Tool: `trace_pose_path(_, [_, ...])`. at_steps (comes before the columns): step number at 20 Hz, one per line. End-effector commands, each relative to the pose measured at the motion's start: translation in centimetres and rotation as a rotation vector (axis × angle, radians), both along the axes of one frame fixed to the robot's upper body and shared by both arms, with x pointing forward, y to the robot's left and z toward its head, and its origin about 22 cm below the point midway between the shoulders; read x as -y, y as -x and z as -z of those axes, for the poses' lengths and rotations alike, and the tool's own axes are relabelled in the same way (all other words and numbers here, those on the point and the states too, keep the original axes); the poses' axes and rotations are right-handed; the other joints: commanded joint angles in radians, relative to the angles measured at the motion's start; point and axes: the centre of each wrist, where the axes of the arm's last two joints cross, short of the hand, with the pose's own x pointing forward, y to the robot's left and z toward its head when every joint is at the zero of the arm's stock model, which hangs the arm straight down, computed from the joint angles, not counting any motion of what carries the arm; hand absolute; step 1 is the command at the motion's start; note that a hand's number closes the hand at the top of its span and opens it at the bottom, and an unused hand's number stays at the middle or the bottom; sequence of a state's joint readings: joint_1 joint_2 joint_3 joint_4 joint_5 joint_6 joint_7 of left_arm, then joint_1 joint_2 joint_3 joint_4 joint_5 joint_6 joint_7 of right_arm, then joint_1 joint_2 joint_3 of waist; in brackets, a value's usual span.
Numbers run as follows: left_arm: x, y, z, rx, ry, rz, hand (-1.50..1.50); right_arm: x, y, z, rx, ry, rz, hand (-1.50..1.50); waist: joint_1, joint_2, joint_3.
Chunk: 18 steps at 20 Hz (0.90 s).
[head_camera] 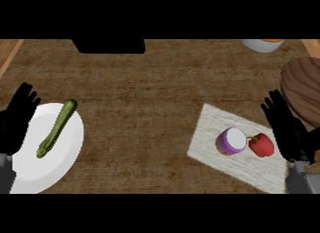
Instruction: Pick the bell pepper from the placemat and place it in the bowl
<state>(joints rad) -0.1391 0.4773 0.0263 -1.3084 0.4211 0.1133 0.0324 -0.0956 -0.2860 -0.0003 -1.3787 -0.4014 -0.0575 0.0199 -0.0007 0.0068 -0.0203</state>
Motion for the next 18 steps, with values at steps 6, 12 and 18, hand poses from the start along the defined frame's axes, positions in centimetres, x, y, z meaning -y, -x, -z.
trace_pose_path(6, [6.8, -2.0, -1.5, 0.164, -0.058, 0.197, 0.0, -2.1, 0.7, -3.3, 0.176, 0.483, -0.83, 1.5, 0.011, -0.021, 0.022])
trace_pose_path(12, [10.4, -1.2, -0.2, 0.147, -0.043, 0.189, 0.0, 1.8, 5.1, 0.2, 0.656, 0.329, -0.417, -1.5, -0.049, -0.014, 0.028])
trace_pose_path(18, [14.2, 1.0, 0.1, 0.138, -0.032, 0.223, 0.0, 5.7, 8.4, -0.8, 0.876, 0.394, -0.401, -1.5, -0.017, -0.013, 0.021])
